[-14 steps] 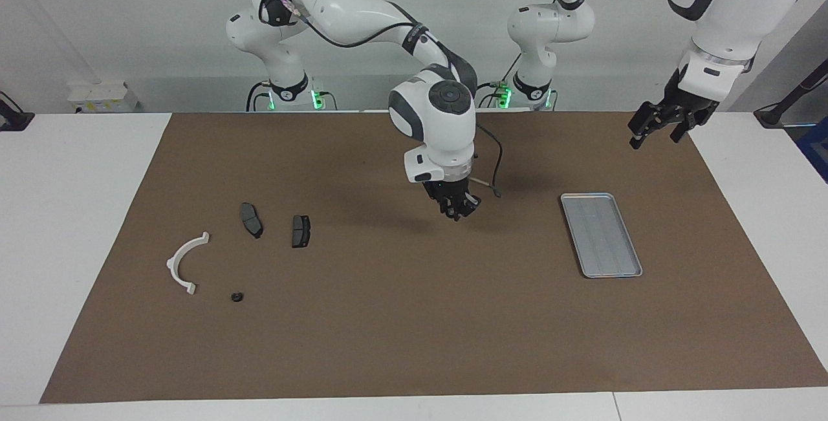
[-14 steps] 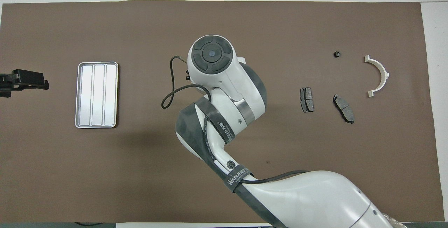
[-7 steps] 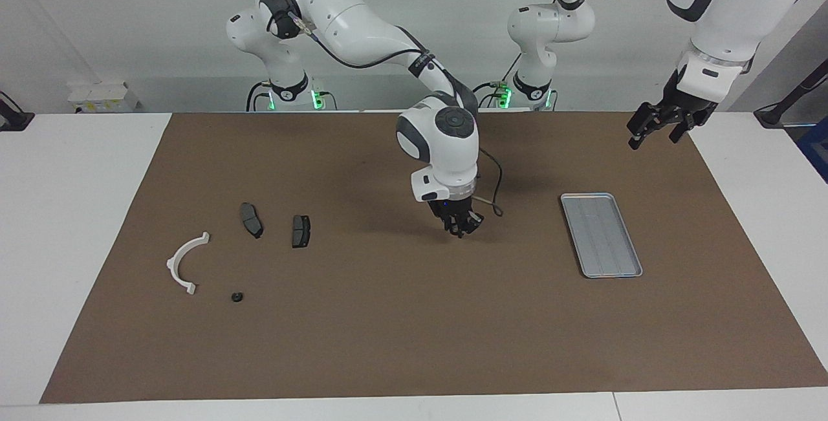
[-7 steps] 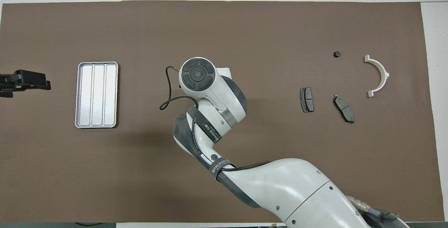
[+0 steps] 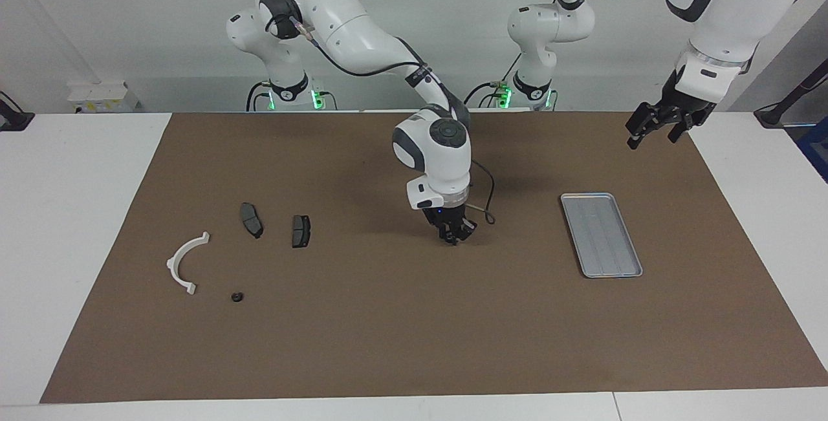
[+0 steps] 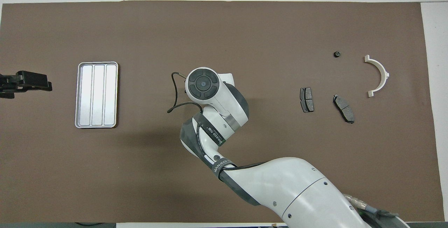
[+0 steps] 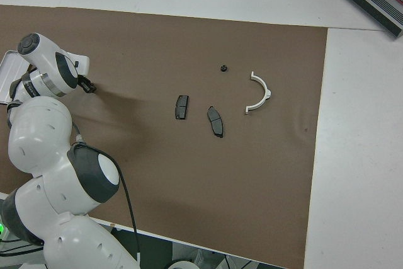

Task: Pick bearing gear from pile to tray

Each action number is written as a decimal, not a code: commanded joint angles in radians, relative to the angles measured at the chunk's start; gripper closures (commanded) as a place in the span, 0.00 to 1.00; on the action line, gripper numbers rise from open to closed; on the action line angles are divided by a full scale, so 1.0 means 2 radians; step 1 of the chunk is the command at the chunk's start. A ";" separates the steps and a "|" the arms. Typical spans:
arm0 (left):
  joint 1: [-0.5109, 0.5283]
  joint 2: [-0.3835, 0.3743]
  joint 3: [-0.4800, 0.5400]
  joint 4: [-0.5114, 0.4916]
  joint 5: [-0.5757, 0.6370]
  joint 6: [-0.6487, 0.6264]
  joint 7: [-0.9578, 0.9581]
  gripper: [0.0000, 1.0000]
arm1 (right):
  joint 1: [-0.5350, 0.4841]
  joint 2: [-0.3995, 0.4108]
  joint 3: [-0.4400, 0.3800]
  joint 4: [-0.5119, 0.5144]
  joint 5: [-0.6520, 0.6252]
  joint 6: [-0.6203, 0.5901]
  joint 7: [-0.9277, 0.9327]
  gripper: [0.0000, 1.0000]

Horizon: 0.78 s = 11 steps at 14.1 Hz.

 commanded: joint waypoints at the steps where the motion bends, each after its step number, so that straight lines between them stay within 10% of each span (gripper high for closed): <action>1: -0.005 -0.019 -0.001 -0.024 0.001 -0.004 -0.005 0.00 | -0.002 -0.007 0.002 -0.019 -0.012 0.014 0.016 1.00; 5: -0.020 -0.024 -0.006 -0.036 0.001 0.002 -0.005 0.00 | -0.002 -0.009 0.002 -0.026 -0.012 0.015 0.016 1.00; 7: -0.021 -0.024 -0.006 -0.037 0.001 0.004 -0.011 0.00 | -0.001 -0.009 0.002 -0.026 -0.011 0.012 0.017 0.71; 10: -0.026 -0.019 -0.007 -0.040 0.000 0.009 -0.041 0.00 | -0.003 -0.013 -0.001 -0.018 -0.010 -0.011 0.017 0.00; 11: -0.031 -0.019 -0.007 -0.045 0.000 0.016 -0.049 0.00 | -0.003 -0.012 -0.001 -0.010 -0.009 -0.028 0.017 0.00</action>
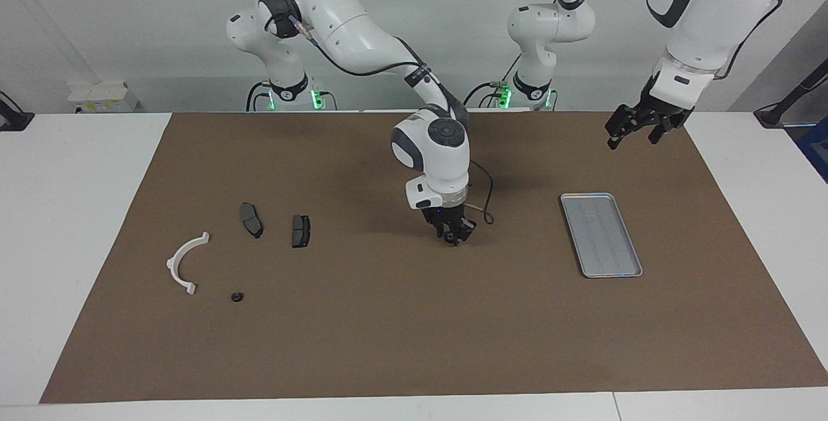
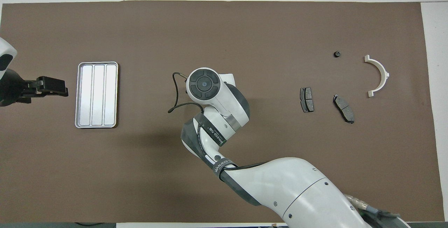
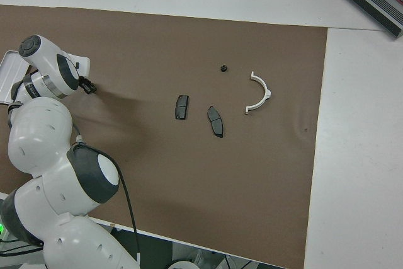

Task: Pick bearing gear from pile to tray

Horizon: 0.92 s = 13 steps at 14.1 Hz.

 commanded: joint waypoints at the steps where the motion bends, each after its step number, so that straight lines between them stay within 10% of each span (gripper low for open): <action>1: -0.019 -0.011 0.004 -0.029 0.000 0.025 -0.031 0.00 | -0.003 -0.010 -0.001 0.007 -0.009 -0.040 0.016 0.00; 5: -0.080 0.021 0.005 -0.030 0.000 0.054 -0.124 0.00 | -0.047 -0.021 -0.001 0.072 -0.010 -0.141 0.000 0.00; 13: -0.230 0.120 0.007 -0.073 0.001 0.198 -0.324 0.00 | -0.227 -0.081 0.002 0.069 -0.004 -0.206 -0.411 0.00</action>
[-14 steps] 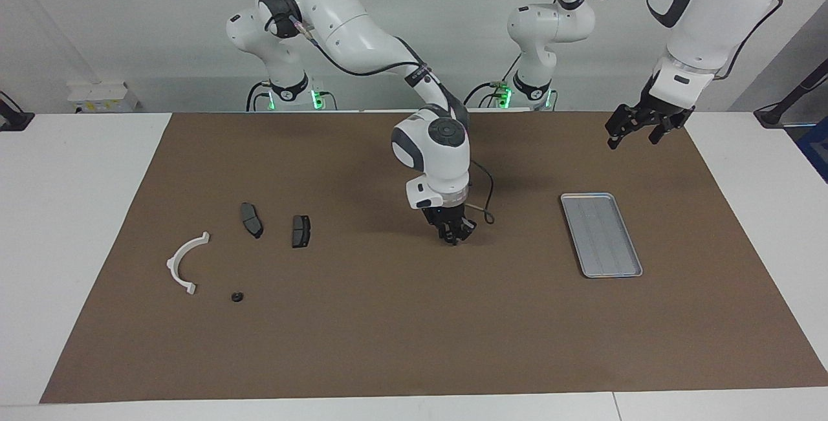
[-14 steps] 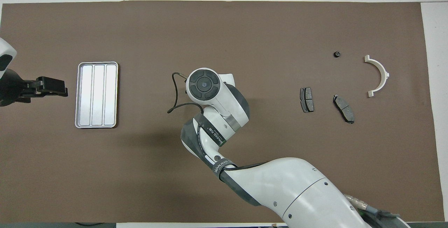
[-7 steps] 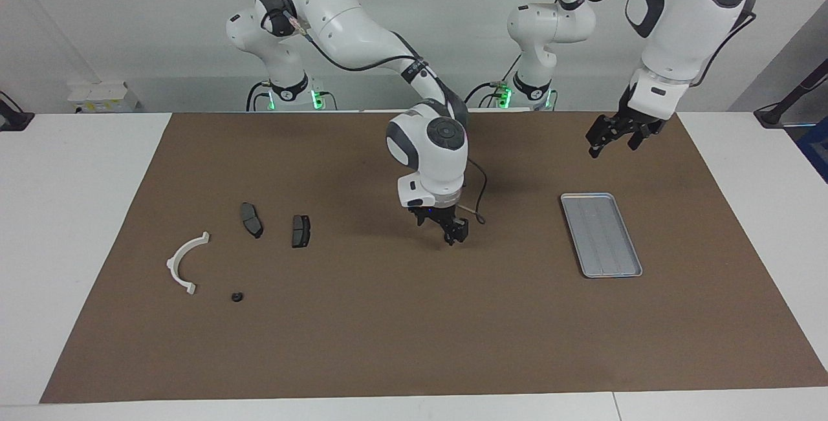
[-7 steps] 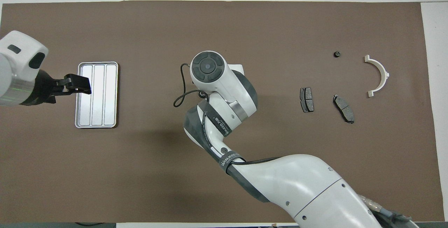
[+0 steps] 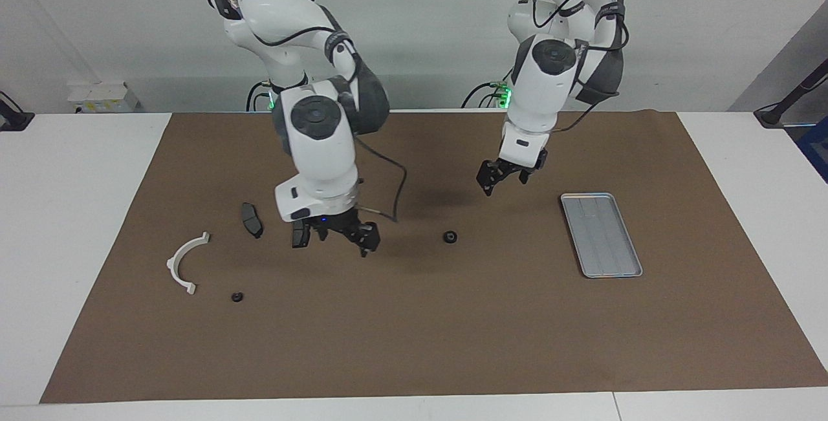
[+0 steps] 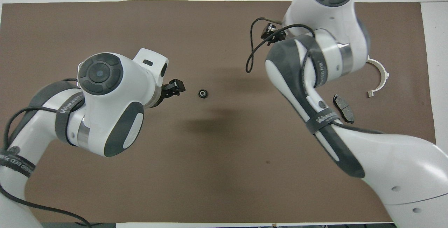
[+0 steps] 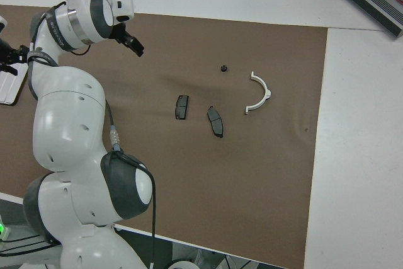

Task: Pick bearing gear from pile to tray
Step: 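Withdraw the right gripper while the left gripper reaches the bearing, then lower the left gripper and grasp the black bearing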

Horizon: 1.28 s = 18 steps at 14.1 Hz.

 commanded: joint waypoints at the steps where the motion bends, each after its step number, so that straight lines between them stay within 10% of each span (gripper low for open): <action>1: -0.023 0.030 0.011 -0.011 0.002 0.031 -0.027 0.00 | -0.054 -0.003 0.011 -0.027 -0.004 0.003 -0.093 0.00; 10: -0.078 0.137 0.011 0.038 0.001 0.094 -0.087 0.00 | -0.140 0.030 0.009 -0.103 -0.045 0.151 -0.153 0.00; 18: -0.072 0.157 0.012 0.040 0.003 0.147 -0.085 0.01 | -0.144 0.060 0.010 -0.116 -0.034 0.181 -0.116 0.07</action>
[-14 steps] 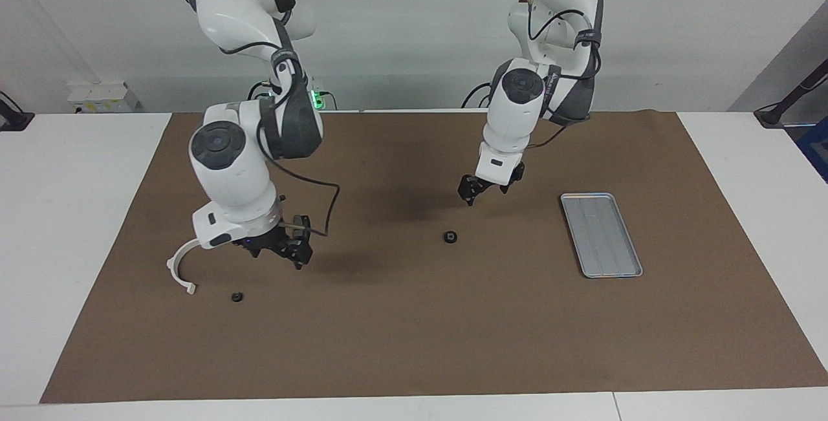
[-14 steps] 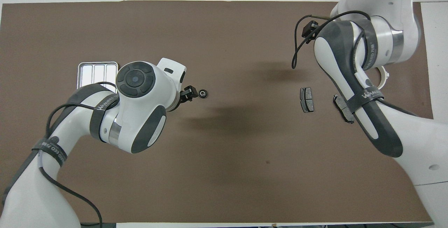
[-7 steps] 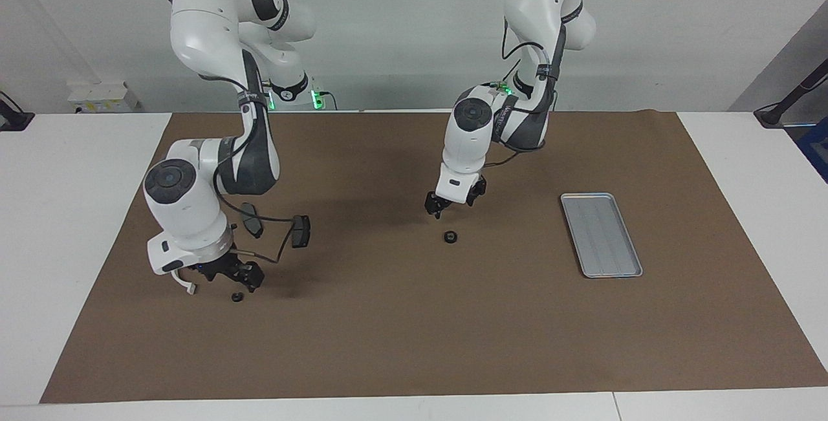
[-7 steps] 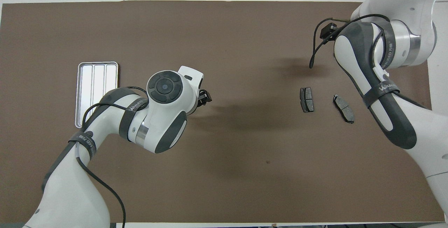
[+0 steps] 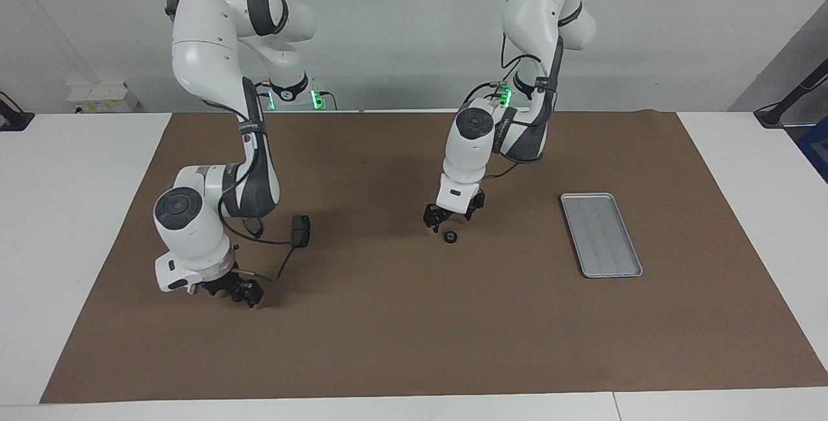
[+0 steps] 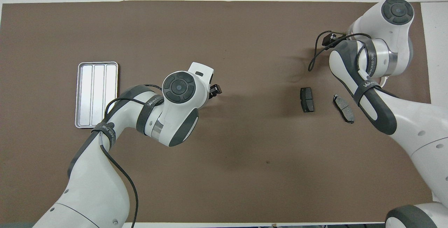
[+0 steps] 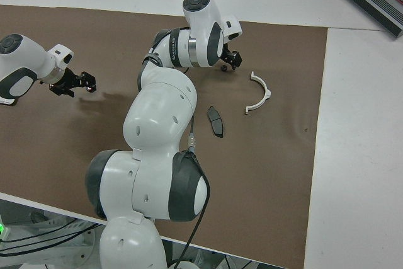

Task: Pick bearing gear from pile to tray
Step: 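Lower the left gripper and grasp the black bearing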

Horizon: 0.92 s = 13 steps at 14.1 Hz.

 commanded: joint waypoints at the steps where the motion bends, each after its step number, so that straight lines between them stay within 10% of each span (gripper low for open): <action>1: 0.000 0.017 0.002 0.014 0.008 0.011 -0.003 0.01 | -0.010 -0.004 0.010 -0.019 0.001 0.011 0.013 0.08; 4: -0.005 0.049 0.004 0.037 0.013 0.006 -0.006 0.01 | -0.011 -0.006 0.010 -0.027 0.024 0.011 0.018 0.14; 8: -0.005 0.055 0.004 0.066 0.014 -0.037 -0.006 0.02 | -0.011 -0.007 0.010 -0.027 0.024 0.010 0.018 0.46; 13: -0.003 0.055 0.006 0.074 0.027 -0.045 -0.005 0.23 | -0.011 -0.007 0.010 -0.027 0.024 0.010 0.015 0.75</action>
